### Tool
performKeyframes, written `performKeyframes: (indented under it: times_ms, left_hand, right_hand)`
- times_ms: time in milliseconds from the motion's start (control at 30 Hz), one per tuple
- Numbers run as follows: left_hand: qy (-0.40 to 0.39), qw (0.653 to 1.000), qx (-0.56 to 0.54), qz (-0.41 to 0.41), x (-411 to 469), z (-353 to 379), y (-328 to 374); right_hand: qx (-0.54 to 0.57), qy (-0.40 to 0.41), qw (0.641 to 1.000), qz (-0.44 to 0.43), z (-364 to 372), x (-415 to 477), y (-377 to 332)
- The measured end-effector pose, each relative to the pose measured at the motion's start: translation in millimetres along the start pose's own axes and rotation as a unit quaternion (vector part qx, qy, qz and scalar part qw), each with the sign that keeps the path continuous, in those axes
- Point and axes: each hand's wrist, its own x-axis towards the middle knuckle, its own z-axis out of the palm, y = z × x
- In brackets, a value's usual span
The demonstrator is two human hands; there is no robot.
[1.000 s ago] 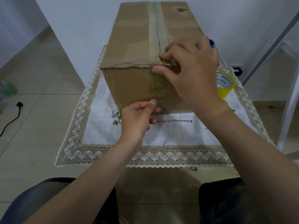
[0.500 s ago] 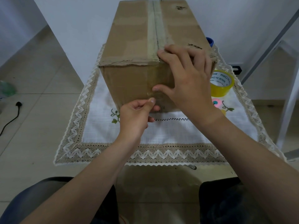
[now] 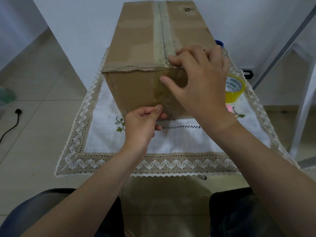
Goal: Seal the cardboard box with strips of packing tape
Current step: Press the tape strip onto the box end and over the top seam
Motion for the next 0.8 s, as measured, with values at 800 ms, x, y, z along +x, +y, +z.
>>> performKeyframes:
  times_ms: [800]
  left_hand:
    - [-0.004, 1.000, 0.003, -0.005, -1.5, -0.9, 0.9]
  right_hand:
    - [-0.009, -0.010, 1.000, -0.006, -2.4, -7.0, 4.0]
